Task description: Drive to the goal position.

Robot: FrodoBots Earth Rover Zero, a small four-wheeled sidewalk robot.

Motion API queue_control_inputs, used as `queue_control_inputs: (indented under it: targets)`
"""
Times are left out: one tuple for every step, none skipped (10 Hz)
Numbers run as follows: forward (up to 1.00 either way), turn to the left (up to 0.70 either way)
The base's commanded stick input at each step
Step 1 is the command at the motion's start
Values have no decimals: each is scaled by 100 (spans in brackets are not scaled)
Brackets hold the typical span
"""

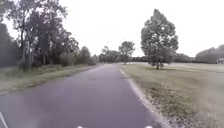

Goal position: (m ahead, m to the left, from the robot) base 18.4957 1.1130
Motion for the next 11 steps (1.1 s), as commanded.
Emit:
queue_control_inputs:
  targets:
    - [70, 0]
    - [70, 0]
    - [70, 0]
    - [70, 0]
    - [70, 0]
    - [70, 0]
    - [70, 0]
    - [70, 0]
    - [70, 0]
    - [70, 0]
    - [70, 0]
